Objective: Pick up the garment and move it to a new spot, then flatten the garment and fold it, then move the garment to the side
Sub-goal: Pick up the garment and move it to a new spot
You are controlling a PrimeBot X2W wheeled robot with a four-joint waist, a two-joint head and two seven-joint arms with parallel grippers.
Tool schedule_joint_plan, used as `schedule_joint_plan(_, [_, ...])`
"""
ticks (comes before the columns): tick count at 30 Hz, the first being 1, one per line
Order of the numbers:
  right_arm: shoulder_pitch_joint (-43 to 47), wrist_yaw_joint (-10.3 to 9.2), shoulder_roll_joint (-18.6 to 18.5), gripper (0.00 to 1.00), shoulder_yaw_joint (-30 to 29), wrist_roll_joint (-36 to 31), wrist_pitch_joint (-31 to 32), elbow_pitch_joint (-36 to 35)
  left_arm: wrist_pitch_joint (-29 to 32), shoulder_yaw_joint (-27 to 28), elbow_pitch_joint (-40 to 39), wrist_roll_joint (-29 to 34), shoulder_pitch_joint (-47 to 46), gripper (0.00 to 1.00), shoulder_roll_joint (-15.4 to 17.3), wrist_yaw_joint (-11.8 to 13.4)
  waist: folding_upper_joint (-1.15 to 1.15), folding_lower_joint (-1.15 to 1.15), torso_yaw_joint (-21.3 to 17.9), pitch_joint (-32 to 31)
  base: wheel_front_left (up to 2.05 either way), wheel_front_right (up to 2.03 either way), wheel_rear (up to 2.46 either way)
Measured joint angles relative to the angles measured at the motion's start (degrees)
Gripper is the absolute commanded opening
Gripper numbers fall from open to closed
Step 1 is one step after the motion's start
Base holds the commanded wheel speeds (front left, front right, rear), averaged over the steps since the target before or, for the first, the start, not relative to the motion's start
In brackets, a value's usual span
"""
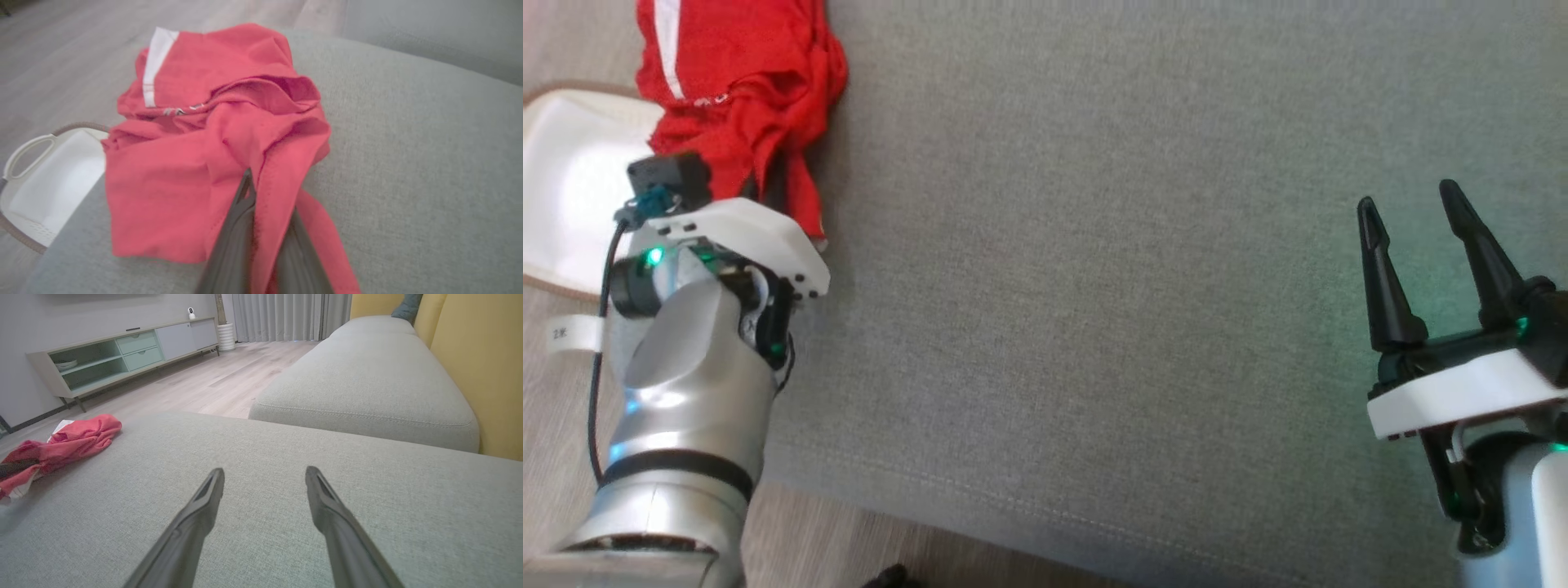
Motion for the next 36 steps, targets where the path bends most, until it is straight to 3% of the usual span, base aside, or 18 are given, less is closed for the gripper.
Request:
schedule_joint_plan(4, [0.27,0.00,0.40,1.00,-0.27,0.01,-1.01,0.56,-0.43,0.07,-6.97,1.11,1.97,0.00,0.59,1.86,0.00,0.00,-0.12,-2.12,0.00,0.00,0.00])
schedule_joint_plan(7, [0.96,0.00,1.33,1.00,-0.93,0.18,-2.67,1.96,-0.49,1.05,-22.56,3.47,8.45,0.00,1.07,4.94,0.00,0.00,-0.48,-5.66,0.00,0.00,0.00])
schedule_joint_plan(11, [4.99,0.00,2.57,1.00,-0.88,1.65,-3.90,3.48,-0.49,2.36,-37.76,5.17,21.75,0.00,1.58,7.09,0.00,-0.01,-1.59,-10.79,0.00,0.00,0.00])
schedule_joint_plan(20, [8.18,0.00,3.67,1.00,-0.75,3.07,-4.92,4.16,2.42,2.40,-57.38,7.01,35.67,0.00,3.97,9.44,0.00,-0.01,-5.74,-16.72,0.00,0.00,0.00])
schedule_joint_plan(26, [8.71,0.00,3.74,1.00,-0.34,3.65,-5.44,4.00,5.67,-1.86,-64.52,7.51,38.70,0.00,3.77,8.54,0.00,-0.01,-9.77,-17.33,0.00,0.00,0.00])
schedule_joint_plan(36, [8.14,0.00,3.77,1.00,0.79,4.33,-6.93,4.11,5.24,-14.40,-62.28,8.46,33.95,0.00,-0.64,3.61,0.00,-0.01,-19.80,-15.55,0.00,0.00,0.00])
